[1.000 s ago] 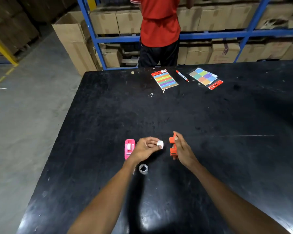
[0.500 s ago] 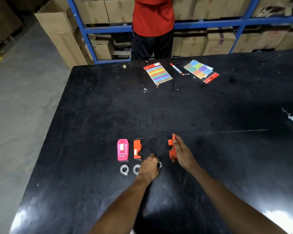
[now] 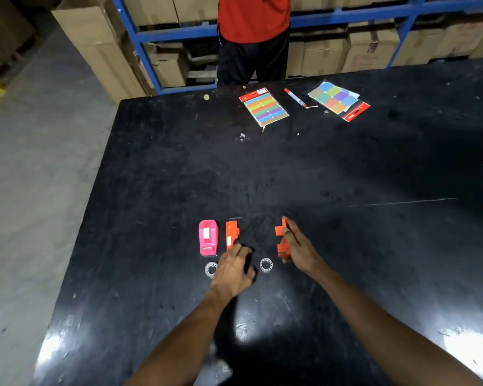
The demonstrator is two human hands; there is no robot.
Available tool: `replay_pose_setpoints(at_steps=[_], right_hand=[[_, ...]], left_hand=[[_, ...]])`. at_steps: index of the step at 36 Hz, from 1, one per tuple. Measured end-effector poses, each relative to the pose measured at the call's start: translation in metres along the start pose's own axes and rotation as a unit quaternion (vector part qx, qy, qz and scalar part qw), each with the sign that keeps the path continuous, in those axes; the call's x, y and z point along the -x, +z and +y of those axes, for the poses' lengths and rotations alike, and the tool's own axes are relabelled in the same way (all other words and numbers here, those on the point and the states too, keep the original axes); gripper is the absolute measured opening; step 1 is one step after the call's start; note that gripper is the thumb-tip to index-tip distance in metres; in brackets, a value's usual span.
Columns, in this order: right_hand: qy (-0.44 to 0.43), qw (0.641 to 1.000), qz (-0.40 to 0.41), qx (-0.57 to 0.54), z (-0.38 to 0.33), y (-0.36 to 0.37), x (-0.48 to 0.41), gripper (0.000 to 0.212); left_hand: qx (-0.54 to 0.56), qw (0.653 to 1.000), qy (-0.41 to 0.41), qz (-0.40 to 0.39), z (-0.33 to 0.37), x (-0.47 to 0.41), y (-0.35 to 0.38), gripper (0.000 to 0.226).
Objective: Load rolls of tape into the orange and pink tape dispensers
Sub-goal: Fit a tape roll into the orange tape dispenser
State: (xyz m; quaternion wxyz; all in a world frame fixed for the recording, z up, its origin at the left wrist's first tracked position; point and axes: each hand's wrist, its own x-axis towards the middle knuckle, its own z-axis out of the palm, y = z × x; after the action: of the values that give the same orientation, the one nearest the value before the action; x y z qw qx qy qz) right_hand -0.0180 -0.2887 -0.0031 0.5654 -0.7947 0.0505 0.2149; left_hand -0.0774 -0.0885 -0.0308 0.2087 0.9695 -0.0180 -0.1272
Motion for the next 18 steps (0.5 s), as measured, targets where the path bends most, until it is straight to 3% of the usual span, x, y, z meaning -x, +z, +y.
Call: replay_pose_setpoints(at_steps=[5,10,15,18], right_hand=[[0.000,0.999,-0.032,0.032,0.003,0.010,0.001,0.042],[0.004,0.994,-0.088,0.071,0.005,0.020,0.006,0.046],[0.006,0.989,-0.110,0.103,0.000,0.027,0.017,0.049],[0.004,0.986,-0.113,0.119,-0.003,0.028,0.020,0.049]], left_hand=[[-0.078,0.997,0.016,0.000,-0.033,0.015,-0.010,0.061],[-0.091,0.994,0.051,-0.015,-0.039,0.016,-0.009,0.050],[-0.105,0.993,0.032,-0.034,-0.037,0.013,-0.007,0.066],[-0.108,0.993,0.017,-0.049,-0.037,0.011,-0.006,0.060]])
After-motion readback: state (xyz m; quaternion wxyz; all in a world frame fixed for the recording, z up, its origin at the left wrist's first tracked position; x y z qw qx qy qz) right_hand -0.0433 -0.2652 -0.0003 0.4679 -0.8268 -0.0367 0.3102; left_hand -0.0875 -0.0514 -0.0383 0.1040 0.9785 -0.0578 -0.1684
